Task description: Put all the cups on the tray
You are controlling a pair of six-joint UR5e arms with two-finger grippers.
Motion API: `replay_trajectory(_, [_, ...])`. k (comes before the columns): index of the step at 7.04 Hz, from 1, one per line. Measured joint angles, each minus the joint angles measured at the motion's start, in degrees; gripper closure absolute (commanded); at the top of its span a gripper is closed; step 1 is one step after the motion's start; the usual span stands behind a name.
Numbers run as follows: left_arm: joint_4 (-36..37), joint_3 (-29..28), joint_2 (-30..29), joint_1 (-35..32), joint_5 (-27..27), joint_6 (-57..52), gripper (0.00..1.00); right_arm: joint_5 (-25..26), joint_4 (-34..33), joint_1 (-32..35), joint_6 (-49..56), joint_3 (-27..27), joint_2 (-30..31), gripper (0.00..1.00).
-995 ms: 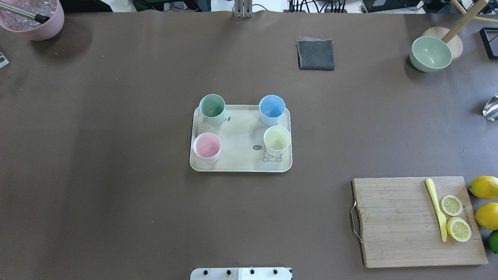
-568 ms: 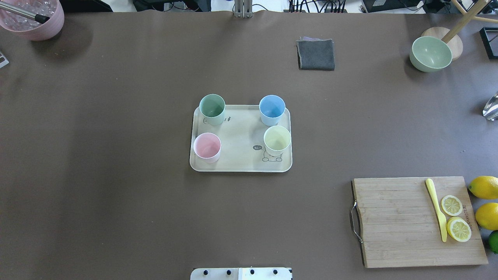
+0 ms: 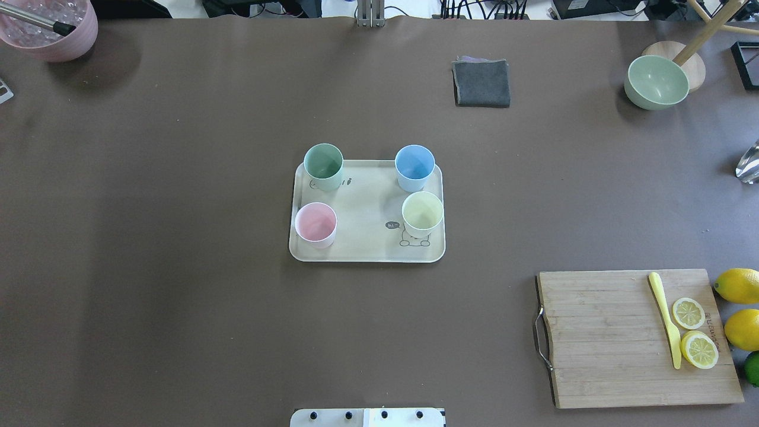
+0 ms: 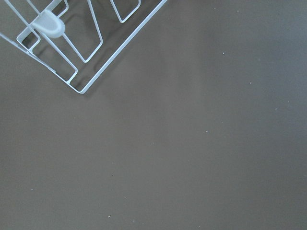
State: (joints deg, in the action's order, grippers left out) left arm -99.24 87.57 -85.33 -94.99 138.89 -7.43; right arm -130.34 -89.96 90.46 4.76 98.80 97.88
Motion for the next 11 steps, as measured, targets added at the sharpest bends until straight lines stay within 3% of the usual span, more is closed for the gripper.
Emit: replay_trajectory(11, [-2.83, 0.16, 2.0, -0.24, -0.02, -0.13, 0.02, -0.1, -0.04, -0.05, 0.07, -0.1, 0.21, 0.0])
